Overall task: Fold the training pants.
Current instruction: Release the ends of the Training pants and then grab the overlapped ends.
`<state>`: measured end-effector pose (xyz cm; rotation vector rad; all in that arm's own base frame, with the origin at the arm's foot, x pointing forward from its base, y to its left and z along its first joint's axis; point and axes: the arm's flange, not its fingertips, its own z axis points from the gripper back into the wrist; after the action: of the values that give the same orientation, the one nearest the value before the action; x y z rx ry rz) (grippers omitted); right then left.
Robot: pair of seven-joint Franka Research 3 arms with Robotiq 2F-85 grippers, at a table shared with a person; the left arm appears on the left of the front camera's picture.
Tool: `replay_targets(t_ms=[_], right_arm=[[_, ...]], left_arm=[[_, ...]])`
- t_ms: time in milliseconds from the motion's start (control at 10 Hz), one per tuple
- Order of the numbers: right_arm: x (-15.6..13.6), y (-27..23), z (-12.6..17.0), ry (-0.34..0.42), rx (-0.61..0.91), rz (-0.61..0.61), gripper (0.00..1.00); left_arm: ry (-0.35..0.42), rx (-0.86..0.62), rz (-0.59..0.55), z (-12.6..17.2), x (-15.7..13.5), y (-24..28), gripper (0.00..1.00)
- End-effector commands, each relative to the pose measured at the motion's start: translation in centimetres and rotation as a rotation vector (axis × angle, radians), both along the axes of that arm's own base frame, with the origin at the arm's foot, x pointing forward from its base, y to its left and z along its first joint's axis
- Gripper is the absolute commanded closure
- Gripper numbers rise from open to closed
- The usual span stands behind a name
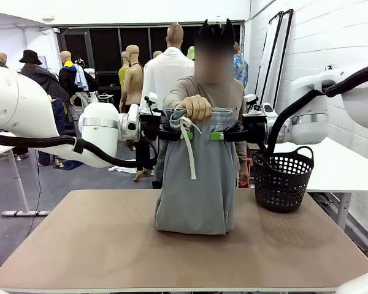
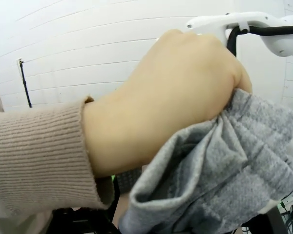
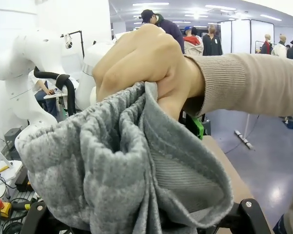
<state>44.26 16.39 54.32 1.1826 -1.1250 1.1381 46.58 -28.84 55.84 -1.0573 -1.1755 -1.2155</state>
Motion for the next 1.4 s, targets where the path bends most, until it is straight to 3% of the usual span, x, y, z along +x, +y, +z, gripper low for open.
replay_targets(t_ms=[0, 200, 700, 1300], right_arm=[[0.8, 0.8, 0.1, -0.022, 0.007, -0.003, 0.0], [0.9, 0.6, 0.3, -0.07, -0.005, -0.013, 0.06], [1.7, -0.6, 0.4, -0.068, -0.006, -0.052, 1.0], [1.1, 0.1, 0.0, -0.021, 0.003, 0.028, 1.0]], left_arm=[[0.019, -0.017, 0.051, 1.0, -0.3, -1.2, 0.0], [0.01, -0.033, 0.059, 1.0, -0.4, -1.2, 0.0], [0.066, -0.085, -0.065, 1.4, -1.5, -0.7, 0.99], [0.095, 0.004, 0.012, -0.4, -0.8, 0.7, 1.0]])
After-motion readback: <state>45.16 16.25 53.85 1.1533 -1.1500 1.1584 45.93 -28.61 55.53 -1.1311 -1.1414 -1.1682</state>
